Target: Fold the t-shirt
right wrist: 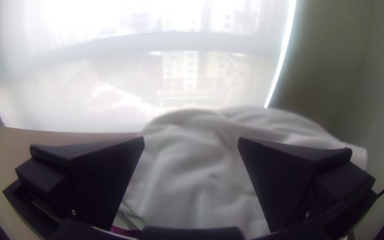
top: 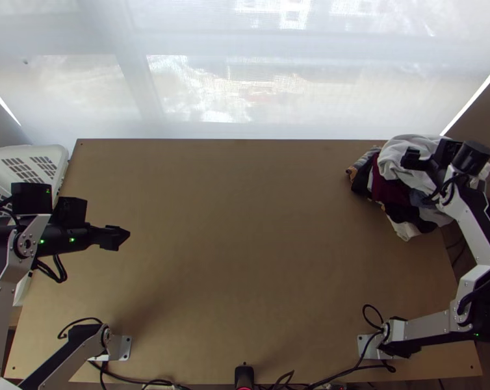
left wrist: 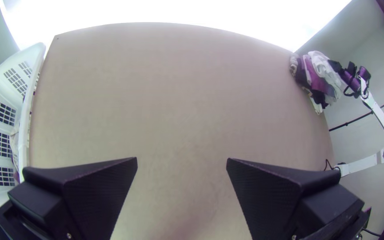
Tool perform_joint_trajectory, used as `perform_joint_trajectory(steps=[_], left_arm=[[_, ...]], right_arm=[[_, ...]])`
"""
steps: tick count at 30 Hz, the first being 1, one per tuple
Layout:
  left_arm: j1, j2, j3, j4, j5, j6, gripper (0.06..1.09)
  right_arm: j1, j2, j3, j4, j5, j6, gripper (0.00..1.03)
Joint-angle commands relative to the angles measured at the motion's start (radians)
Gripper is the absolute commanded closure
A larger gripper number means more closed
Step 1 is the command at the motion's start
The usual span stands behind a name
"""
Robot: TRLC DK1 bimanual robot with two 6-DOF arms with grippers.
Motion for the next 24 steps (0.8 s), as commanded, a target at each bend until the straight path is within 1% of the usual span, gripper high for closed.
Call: perform_joint_trajectory(steps=[1,4,8,13,15,17,19,20,21,22,24], left_arm=[[-0.001,-0.016,0.018,0.031,0.0,-0.023,0.11],[-0.001,-0.026,0.031,0.047,0.0,-0.03,0.1],[-0.001,-0.065,0.043,0.08,-0.003,-0.028,0.11],[0.002,-0.155,0.006,0.131,-0.006,-0.028,0.11],[0.01,-0.203,-0.041,0.146,-0.009,-0.028,0.11],[0.02,-0.258,-0.101,0.157,-0.032,-0.033,0.11],[0.025,-0.322,-0.161,0.163,-0.043,-0.039,0.1],[0.025,-0.361,-0.193,0.173,-0.059,-0.037,0.1],[0.025,-0.404,-0.227,0.186,-0.079,-0.028,0.11],[0.025,-0.456,-0.265,0.208,-0.11,-0.013,0.1],[0.026,-0.565,-0.35,0.288,-0.193,0.021,0.1]], right_arm=[[0.045,-0.1,0.136,-0.08,-0.016,0.007,0.05],[0.076,-0.136,0.198,-0.123,-0.016,0.037,0.05],[0.149,-0.248,0.189,-0.126,-0.016,0.094,0.05],[0.298,-0.433,0.051,-0.122,-0.011,0.091,0.05],[0.346,-0.502,-0.019,-0.122,0.009,0.088,0.05],[0.398,-0.573,-0.11,-0.119,0.067,0.08,0.05],[0.468,-0.656,-0.22,-0.109,0.173,0.099,0.05],[0.504,-0.717,-0.306,-0.043,0.234,0.099,0.05],[0.539,-0.785,-0.411,0.082,0.3,0.088,0.05],[0.58,-0.855,-0.504,0.161,0.346,0.053,0.05],[0.668,-0.975,-0.624,0.177,0.398,0.013,0.05]])
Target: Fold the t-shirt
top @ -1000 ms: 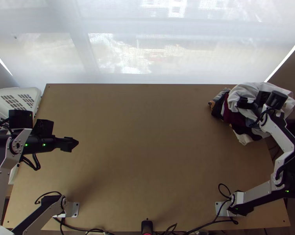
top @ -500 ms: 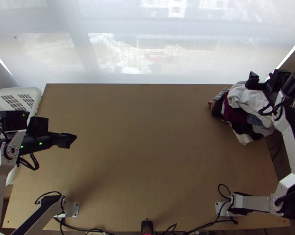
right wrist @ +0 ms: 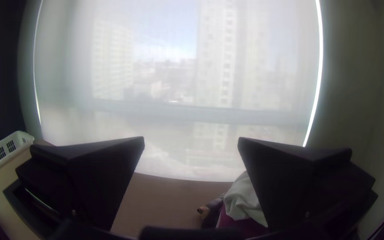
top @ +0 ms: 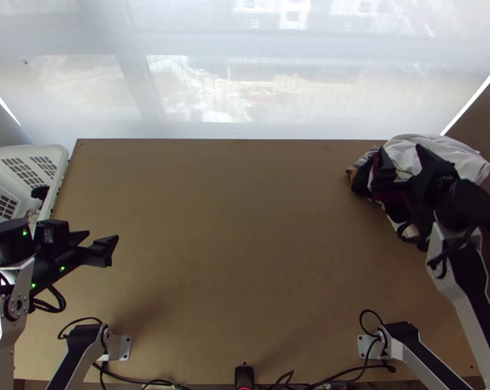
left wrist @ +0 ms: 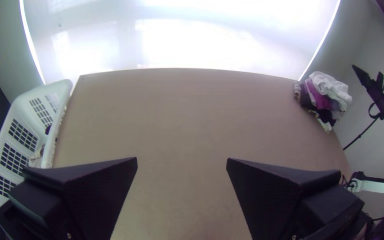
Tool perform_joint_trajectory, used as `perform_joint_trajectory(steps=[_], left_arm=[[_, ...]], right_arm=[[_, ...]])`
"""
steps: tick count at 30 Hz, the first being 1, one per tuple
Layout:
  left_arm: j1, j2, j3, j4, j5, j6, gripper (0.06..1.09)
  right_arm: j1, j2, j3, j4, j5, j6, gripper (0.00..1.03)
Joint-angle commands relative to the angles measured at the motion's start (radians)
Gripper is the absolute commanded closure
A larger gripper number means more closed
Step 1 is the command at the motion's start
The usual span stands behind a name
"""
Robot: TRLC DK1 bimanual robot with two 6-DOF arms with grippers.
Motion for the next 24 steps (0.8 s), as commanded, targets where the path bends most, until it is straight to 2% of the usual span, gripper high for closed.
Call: perform_joint_trajectory(steps=[1,5,8,10,17,24], left_arm=[[0.01,-0.3,-0.235,0.152,-0.149,0.041,0.1],[0.041,-0.427,-0.338,0.182,-0.152,-0.004,0.1],[0.041,-0.491,-0.375,0.172,-0.15,-0.01,0.1],[0.042,-0.517,-0.392,0.172,-0.15,0.001,0.1],[0.177,-0.586,-0.481,0.356,-0.155,0.056,0.1],[0.225,-0.686,-0.602,0.527,-0.156,0.046,0.1]], right_arm=[[0.261,-0.387,-0.437,0.187,0.236,-0.077,0.05],[0.325,-0.608,-0.643,0.188,0.262,-0.105,0.05],[0.328,-0.803,-0.763,0.162,0.284,-0.072,0.05],[0.335,-0.944,-0.826,0.081,0.299,-0.045,0.05],[0.319,-0.938,-0.824,-0.156,0.324,0.135,0.05],[0.249,-0.938,-0.829,-0.209,0.324,0.237,0.05]])
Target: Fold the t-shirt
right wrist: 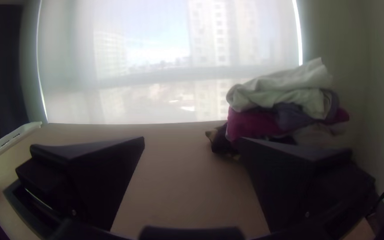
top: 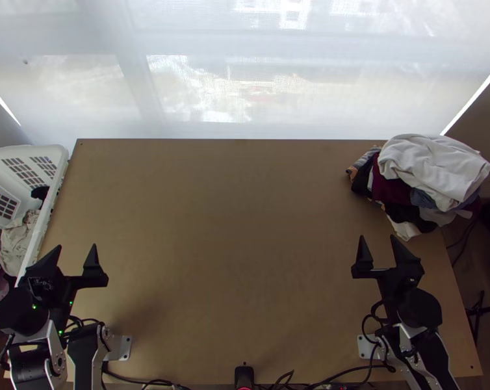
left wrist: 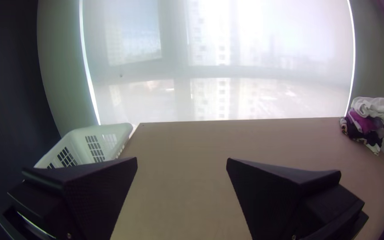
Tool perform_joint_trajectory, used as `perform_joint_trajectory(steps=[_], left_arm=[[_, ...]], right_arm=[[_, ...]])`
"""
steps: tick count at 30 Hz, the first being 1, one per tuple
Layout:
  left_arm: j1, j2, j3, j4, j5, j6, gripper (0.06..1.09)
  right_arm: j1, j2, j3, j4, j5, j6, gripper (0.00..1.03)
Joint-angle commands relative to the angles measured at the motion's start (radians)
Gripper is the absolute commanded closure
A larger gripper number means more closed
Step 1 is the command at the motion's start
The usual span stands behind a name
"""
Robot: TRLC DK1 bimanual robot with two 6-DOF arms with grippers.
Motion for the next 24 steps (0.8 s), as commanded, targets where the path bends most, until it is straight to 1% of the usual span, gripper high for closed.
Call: perform_joint_trajectory(steps=[1,3,6,7,13,15,24], left_arm=[[0.061,-0.089,-0.133,0.159,-0.001,-0.005,0.1],[0.06,-0.094,-0.176,0.178,0.001,-0.019,0.1],[0.056,-0.093,-0.229,0.166,-0.001,-0.161,0.1],[0.058,-0.093,-0.242,0.157,-0.002,-0.183,0.1],[0.063,-0.091,-0.294,0.139,-0.001,-0.209,0.1],[0.061,-0.093,-0.291,0.117,-0.001,-0.21,0.1],[0.061,-0.093,-0.291,0.116,-0.001,-0.212,0.1]], right_arm=[[-0.064,-0.035,-0.029,-0.099,0.01,0.111,0.05],[-0.082,-0.035,-0.029,-0.133,0.01,0.145,0.05],[-0.087,-0.033,-0.029,-0.14,0.01,0.168,0.05],[-0.087,-0.033,-0.029,-0.14,0.01,0.168,0.05],[-0.087,-0.033,-0.029,-0.142,0.01,0.172,0.05],[-0.085,-0.033,-0.029,-0.142,0.01,0.174,0.05],[-0.085,-0.033,-0.029,-0.144,0.01,0.175,0.05]])
